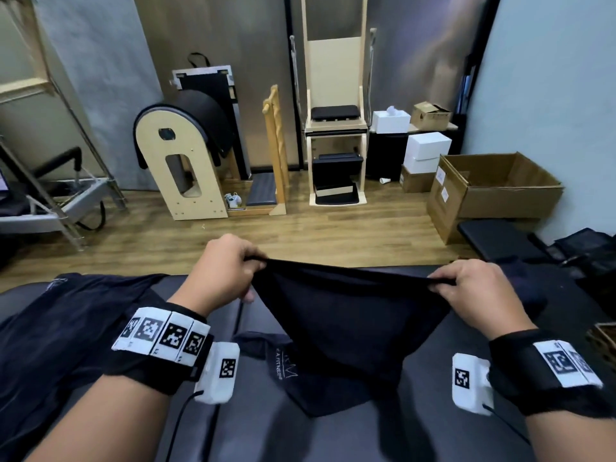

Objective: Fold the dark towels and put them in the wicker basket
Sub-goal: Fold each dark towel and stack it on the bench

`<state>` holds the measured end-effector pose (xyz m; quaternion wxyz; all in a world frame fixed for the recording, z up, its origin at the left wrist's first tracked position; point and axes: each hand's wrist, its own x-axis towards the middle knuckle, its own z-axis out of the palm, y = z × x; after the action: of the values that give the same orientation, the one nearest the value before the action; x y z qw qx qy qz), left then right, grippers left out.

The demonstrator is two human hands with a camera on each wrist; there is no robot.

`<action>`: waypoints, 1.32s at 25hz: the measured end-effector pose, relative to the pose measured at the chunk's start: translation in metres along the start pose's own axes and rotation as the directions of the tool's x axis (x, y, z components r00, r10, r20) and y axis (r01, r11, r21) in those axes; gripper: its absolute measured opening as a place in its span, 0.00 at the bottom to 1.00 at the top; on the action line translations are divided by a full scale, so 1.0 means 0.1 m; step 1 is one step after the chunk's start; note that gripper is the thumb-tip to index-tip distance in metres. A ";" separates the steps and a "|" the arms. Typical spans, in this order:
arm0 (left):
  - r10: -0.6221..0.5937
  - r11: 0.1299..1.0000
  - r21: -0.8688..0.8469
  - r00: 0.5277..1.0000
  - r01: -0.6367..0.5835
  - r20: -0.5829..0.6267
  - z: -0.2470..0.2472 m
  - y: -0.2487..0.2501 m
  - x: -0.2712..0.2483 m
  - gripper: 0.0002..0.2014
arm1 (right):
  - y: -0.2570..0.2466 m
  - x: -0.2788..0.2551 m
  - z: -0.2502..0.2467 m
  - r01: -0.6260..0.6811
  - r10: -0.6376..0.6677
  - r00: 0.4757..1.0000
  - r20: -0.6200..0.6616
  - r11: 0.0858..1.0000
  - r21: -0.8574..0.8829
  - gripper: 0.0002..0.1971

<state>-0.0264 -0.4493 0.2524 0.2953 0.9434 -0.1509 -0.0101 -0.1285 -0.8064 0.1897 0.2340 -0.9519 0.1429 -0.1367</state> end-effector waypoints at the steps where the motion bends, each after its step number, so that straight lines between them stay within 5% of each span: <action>1: -0.012 1.000 -0.027 1.000 0.012 -0.005 0.01 -0.02 0.05 0.08 | -0.02 0.03 -0.01 -0.059 0.057 0.996 0.071 0.998 0.030 0.09; 4: -0.044 0.998 -0.044 0.999 0.045 0.020 0.09 -0.10 0.25 0.08 | -0.09 0.14 0.04 -0.257 0.208 0.946 0.249 0.949 0.183 0.12; 9: -0.116 0.982 -0.148 0.993 0.119 0.030 0.29 -0.35 0.81 0.07 | -0.11 0.51 0.35 -0.439 0.275 0.882 0.384 0.776 0.452 0.12; 12: -0.033 0.999 0.012 0.999 0.033 -0.022 0.19 -0.35 1.37 0.07 | -0.25 1.14 0.49 -0.443 0.345 0.896 0.279 0.700 0.560 0.14; 14: 0.085 0.996 0.032 0.991 -0.082 -0.107 -0.08 -0.21 1.76 0.09 | -0.47 1.65 0.38 -0.297 0.349 0.937 0.034 0.739 0.605 0.16; 16: 0.239 0.971 0.058 0.919 -0.233 -0.315 -0.51 0.03 2.12 0.10 | -0.83 2.06 0.04 -0.097 0.273 0.929 -0.250 0.831 0.548 0.12; 18: 0.350 0.932 0.107 0.789 -0.346 -0.504 -0.99 0.27 2.31 0.11 | -1.14 2.29 -0.37 0.082 0.196 0.872 -0.448 0.845 0.529 0.10; 20: 0.399 0.899 0.129 0.663 -0.418 -0.633 -1.35 0.43 2.27 0.11 | -1.36 2.31 -0.69 0.239 0.112 0.830 -0.546 0.814 0.529 0.09; 22: 0.429 0.877 0.158 0.594 -0.453 -0.681 -1.47 0.44 2.13 0.11 | -1.42 2.21 -0.83 0.326 0.030 0.804 -0.594 0.813 0.482 0.09; 24: 0.433 0.882 0.173 0.610 -0.438 -0.664 -1.37 0.36 1.88 0.10 | -1.31 2.03 -0.82 0.352 -0.022 0.801 -0.599 0.825 0.441 0.10; 33: 0.257 0.966 0.131 0.896 -0.224 -0.363 0.39 -0.22 0.46 0.08 | 0.07 0.31 0.13 0.058 0.038 0.968 -0.248 0.928 0.368 0.12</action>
<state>0.0200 -0.4669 0.2111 0.2768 0.9136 -0.2069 0.2144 -0.0971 -0.8174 0.1818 0.3895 -0.8660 0.1381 -0.2816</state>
